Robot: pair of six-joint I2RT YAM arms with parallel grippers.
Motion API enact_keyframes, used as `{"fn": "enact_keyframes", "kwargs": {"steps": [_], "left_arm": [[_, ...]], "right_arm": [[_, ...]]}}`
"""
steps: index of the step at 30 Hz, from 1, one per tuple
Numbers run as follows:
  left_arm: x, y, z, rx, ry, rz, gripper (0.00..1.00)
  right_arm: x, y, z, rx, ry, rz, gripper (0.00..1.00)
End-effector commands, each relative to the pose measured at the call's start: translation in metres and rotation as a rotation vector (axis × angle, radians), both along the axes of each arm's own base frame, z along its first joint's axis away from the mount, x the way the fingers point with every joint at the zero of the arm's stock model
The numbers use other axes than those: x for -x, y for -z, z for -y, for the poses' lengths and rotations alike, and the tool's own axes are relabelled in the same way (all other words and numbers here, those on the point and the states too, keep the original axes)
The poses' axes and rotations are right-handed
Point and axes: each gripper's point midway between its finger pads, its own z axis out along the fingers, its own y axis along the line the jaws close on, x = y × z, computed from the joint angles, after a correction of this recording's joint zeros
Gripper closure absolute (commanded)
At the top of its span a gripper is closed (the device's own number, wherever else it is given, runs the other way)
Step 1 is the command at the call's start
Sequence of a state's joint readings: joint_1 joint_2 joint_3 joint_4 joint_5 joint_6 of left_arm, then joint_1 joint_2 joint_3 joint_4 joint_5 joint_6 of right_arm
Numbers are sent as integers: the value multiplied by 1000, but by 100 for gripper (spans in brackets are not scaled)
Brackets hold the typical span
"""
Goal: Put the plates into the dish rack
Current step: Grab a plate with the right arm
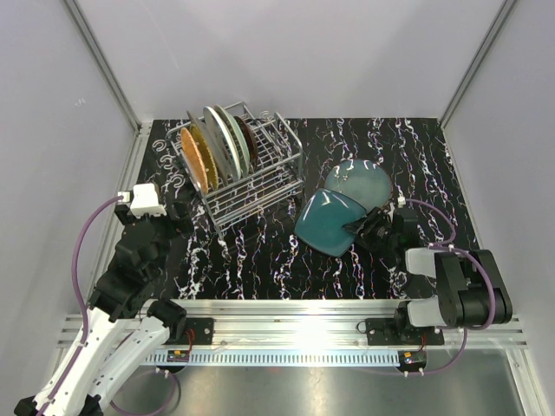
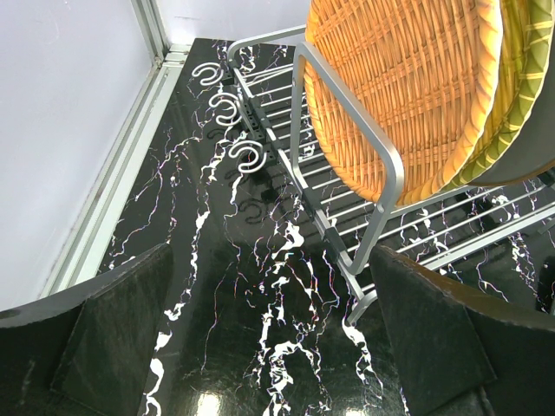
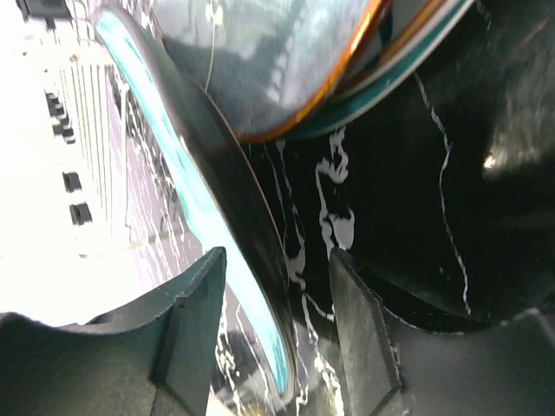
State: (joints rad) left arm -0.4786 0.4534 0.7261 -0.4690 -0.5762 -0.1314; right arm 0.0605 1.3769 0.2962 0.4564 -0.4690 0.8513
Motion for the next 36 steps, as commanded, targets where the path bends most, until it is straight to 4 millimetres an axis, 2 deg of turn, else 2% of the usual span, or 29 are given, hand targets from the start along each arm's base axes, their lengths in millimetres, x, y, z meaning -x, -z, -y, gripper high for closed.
{"fn": "enact_keyframes", "kwargs": {"steps": [1,7,12,13,14,17,20,21,22,29,31,34,36], "left_arm": [[-3,-11,3,23,8,39,1],[-3,-12,2,26,7,43,1],[-2,-13,2,28,3,46,1],[-2,-13,1,27,2,46,1],[-2,-12,2,26,2,45,1],[-2,-13,2,29,3,47,1],[-2,-13,2,29,3,47,1],[-2,-12,2,28,5,45,1],[-2,-12,2,28,5,45,1],[-2,-13,1,27,4,47,1],[-2,-13,1,28,0,46,1],[-2,-13,1,28,-1,48,1],[-2,-13,1,29,-1,48,1]], "right_arm": [[-17,-7,-1,9,21,87,43],[-22,-5,-10,-14,-1,107,47],[-22,-13,-11,2,-6,146,69],[-22,-18,-10,7,-8,164,73],[-21,-21,-10,15,-6,170,80],[-19,-33,-5,51,-3,200,90],[-20,-54,-3,90,-13,247,96],[-21,-66,-3,99,-16,284,99],[-18,-66,-1,121,-22,278,100],[-23,-116,1,180,-59,395,100],[-21,-124,-1,178,-70,401,100],[-23,-151,-6,161,-89,432,100],[-26,-180,-7,153,-89,486,100]]}}
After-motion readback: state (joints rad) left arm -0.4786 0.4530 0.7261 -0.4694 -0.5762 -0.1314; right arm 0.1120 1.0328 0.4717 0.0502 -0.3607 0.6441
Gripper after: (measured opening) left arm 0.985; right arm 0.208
